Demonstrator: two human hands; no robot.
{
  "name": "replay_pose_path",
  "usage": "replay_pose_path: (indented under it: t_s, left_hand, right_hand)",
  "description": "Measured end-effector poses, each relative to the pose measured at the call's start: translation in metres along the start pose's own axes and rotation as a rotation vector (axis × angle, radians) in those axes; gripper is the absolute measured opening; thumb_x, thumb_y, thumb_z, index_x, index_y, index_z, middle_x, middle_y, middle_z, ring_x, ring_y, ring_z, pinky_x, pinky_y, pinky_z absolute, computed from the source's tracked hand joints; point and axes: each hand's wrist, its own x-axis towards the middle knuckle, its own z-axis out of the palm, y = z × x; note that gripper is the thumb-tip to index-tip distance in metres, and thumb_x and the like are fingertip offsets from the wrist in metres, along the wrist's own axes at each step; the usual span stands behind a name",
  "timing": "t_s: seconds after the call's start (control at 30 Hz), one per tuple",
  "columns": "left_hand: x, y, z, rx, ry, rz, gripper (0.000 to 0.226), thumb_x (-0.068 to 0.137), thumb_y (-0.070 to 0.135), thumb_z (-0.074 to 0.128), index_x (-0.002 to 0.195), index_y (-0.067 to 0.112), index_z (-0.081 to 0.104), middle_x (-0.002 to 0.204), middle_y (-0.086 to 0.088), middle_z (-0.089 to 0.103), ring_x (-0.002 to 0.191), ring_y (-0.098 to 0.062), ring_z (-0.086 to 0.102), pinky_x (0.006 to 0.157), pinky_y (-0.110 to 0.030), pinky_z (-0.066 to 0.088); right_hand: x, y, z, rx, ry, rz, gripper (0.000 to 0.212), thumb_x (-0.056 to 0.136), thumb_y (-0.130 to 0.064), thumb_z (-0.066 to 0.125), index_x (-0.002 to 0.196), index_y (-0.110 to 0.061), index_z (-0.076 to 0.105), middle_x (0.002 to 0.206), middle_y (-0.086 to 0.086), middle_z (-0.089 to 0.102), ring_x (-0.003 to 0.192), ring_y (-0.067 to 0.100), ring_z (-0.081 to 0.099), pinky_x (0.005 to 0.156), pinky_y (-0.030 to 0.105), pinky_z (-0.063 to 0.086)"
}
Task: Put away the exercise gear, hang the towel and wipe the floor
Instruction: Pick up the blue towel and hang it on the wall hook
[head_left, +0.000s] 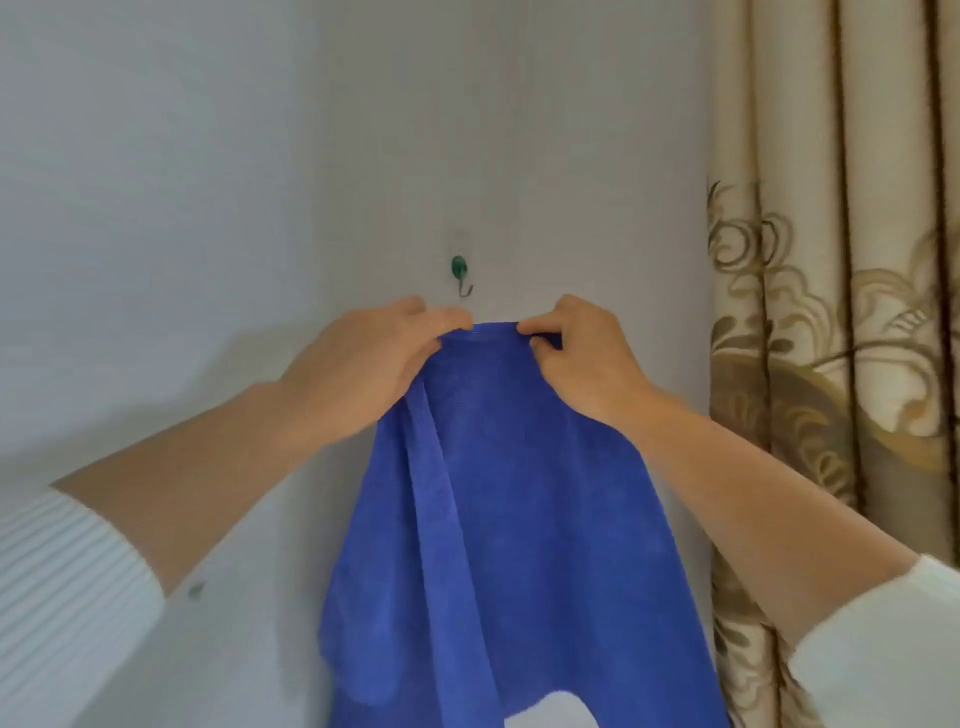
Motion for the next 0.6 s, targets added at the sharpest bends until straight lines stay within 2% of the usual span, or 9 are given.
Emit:
replay_pose_path:
  t_s: [0.07, 0.17, 0.2, 0.27, 0.4, 0.53, 0.6]
  left_hand:
    - [0.025, -0.010, 0.012, 0.136, -0.015, 0.007, 0.039, 0.095, 0.007, 0.045, 0.125, 0.027, 0.059, 0.100, -0.005, 0.052, 0.069, -0.026, 0.053, 0.067, -0.042, 0.049]
    - [0.059, -0.023, 0.024, 0.228, -0.082, -0.148, 0.037, 0.094, 0.017, 0.037, 0.122, 0.015, 0.061, 0.108, -0.009, 0.050, 0.070, -0.026, 0.049, 0.066, -0.039, 0.047]
    - [0.067, -0.025, 0.027, 0.267, -0.098, -0.187, 0.038, 0.092, 0.019, 0.034, 0.120, 0.012, 0.060, 0.107, -0.009, 0.049, 0.070, -0.026, 0.049, 0.065, -0.038, 0.046]
    - [0.082, -0.026, 0.033, 0.352, -0.105, -0.197, 0.032, 0.091, 0.008, 0.038, 0.114, 0.009, 0.060, 0.106, -0.008, 0.045, 0.071, -0.029, 0.051, 0.065, -0.041, 0.047]
    - [0.100, -0.019, 0.042, 0.436, -0.135, -0.269, 0.020, 0.086, -0.002, 0.043, 0.099, 0.004, 0.056, 0.099, -0.008, 0.040, 0.065, -0.030, 0.049, 0.061, -0.045, 0.047]
    - [0.102, -0.011, 0.054, 0.550, -0.205, -0.335, 0.010, 0.084, -0.001, 0.043, 0.087, 0.003, 0.051, 0.093, -0.006, 0.034, 0.054, -0.021, 0.035, 0.046, -0.031, 0.026]
    - [0.099, -0.011, 0.058, 0.562, -0.193, -0.331, 0.007, 0.085, 0.000, 0.043, 0.083, 0.005, 0.047, 0.093, -0.006, 0.033, 0.054, -0.019, 0.032, 0.045, -0.031, 0.022]
  right_hand:
    - [0.027, 0.016, 0.013, -0.095, 0.021, -0.110, 0.032, 0.096, -0.007, 0.041, 0.113, -0.010, 0.069, 0.087, -0.003, 0.046, 0.080, 0.014, 0.050, 0.074, 0.027, 0.046]
    - [0.062, 0.033, 0.029, -0.188, 0.018, -0.216, 0.034, 0.095, -0.008, 0.040, 0.124, -0.010, 0.059, 0.097, 0.002, 0.042, 0.087, 0.021, 0.047, 0.074, 0.038, 0.047]
    - [0.072, 0.036, 0.035, -0.200, 0.013, -0.239, 0.036, 0.093, -0.008, 0.041, 0.127, -0.009, 0.055, 0.102, 0.004, 0.043, 0.092, 0.022, 0.047, 0.075, 0.039, 0.047]
    - [0.089, 0.039, 0.044, -0.167, -0.004, -0.240, 0.040, 0.090, -0.006, 0.042, 0.129, -0.008, 0.050, 0.111, 0.006, 0.045, 0.102, 0.022, 0.045, 0.079, 0.040, 0.048]
    - [0.114, 0.044, 0.064, -0.057, -0.047, -0.200, 0.044, 0.086, -0.007, 0.044, 0.130, -0.009, 0.049, 0.112, 0.007, 0.046, 0.104, 0.022, 0.045, 0.082, 0.041, 0.049]
    - [0.117, 0.052, 0.082, 0.159, -0.059, -0.127, 0.041, 0.085, -0.009, 0.048, 0.125, -0.014, 0.052, 0.114, 0.004, 0.055, 0.102, 0.022, 0.053, 0.084, 0.038, 0.049]
    - [0.112, 0.057, 0.085, 0.255, -0.064, -0.088, 0.035, 0.084, -0.011, 0.050, 0.119, -0.018, 0.055, 0.100, -0.002, 0.060, 0.090, 0.020, 0.057, 0.076, 0.036, 0.050]
